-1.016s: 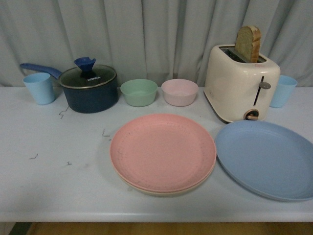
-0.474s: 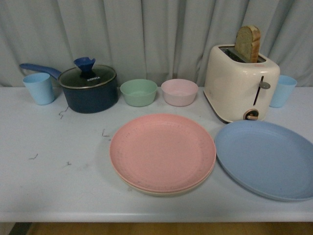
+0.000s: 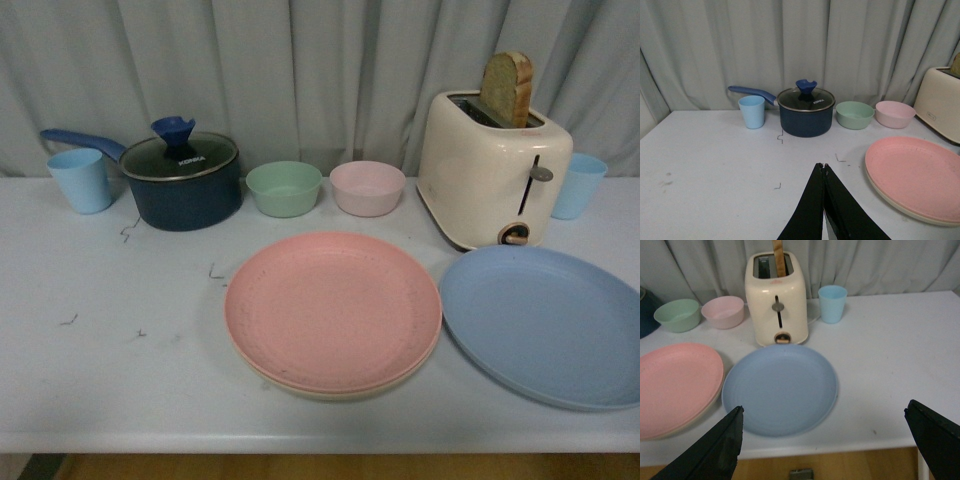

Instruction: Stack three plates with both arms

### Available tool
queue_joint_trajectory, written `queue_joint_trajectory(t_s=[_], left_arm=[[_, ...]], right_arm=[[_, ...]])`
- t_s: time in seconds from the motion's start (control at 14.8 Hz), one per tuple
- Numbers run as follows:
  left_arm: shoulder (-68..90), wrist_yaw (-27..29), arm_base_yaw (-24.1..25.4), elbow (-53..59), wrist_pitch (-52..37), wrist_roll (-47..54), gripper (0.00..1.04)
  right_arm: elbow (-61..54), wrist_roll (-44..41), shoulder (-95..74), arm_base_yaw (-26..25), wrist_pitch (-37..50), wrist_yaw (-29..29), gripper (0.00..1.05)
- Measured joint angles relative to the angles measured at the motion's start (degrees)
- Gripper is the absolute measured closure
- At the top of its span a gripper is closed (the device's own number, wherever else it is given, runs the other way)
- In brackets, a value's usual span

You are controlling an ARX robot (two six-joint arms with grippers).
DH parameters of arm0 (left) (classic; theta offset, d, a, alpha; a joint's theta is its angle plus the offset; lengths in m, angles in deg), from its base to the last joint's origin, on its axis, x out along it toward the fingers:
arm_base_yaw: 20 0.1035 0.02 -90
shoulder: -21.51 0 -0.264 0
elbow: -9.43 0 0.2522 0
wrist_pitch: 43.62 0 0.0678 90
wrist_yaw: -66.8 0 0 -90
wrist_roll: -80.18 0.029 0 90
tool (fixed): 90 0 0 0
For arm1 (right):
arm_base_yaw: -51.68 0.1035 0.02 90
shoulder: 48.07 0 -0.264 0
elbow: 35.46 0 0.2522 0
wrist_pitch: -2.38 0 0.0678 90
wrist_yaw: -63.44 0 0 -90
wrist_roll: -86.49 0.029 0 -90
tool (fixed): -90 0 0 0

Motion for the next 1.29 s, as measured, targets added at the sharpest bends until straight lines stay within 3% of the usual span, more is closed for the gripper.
queue_joint_trajectory(t_s=[0.14, 0.47, 0.54, 0.61, 0.68, 1.02, 1.29], left_arm=[[0.0, 0.0, 0.0, 0.0, 0.0, 0.0, 1.03], [0.0, 0.0, 0.0, 0.0, 0.0, 0.0, 1.03], [0.0, 0.0, 0.0, 0.0, 0.0, 0.0, 0.94], [0.0, 0.0, 0.0, 0.0, 0.0, 0.0, 0.76], [0.0, 0.0, 0.0, 0.0, 0.0, -0.1, 0.65], [0.0, 0.0, 0.0, 0.0, 0.0, 0.0, 0.09], [0.0, 0.0, 0.0, 0.0, 0.0, 0.0, 0.07]], right_arm=[[10.4, -3.6, -19.0, -2.8, 2.6, -1.9, 0.06], [32.1, -10.4, -56.5, -5.5, 2.5, 1.7, 0.06], [35.7, -10.6, -61.7, -5.9, 2.6, 1.9, 0.06], [40.4, -10.5, -69.7, -5.8, 1.8, 3.3, 0.06], [42.6, -10.3, -73.8, -5.8, 1.6, 3.4, 0.06], [51.8, -8.3, -86.0, -3.3, 1.1, 3.9, 0.06], [54.4, -7.0, -92.1, -1.2, 1.4, 5.4, 0.06]])
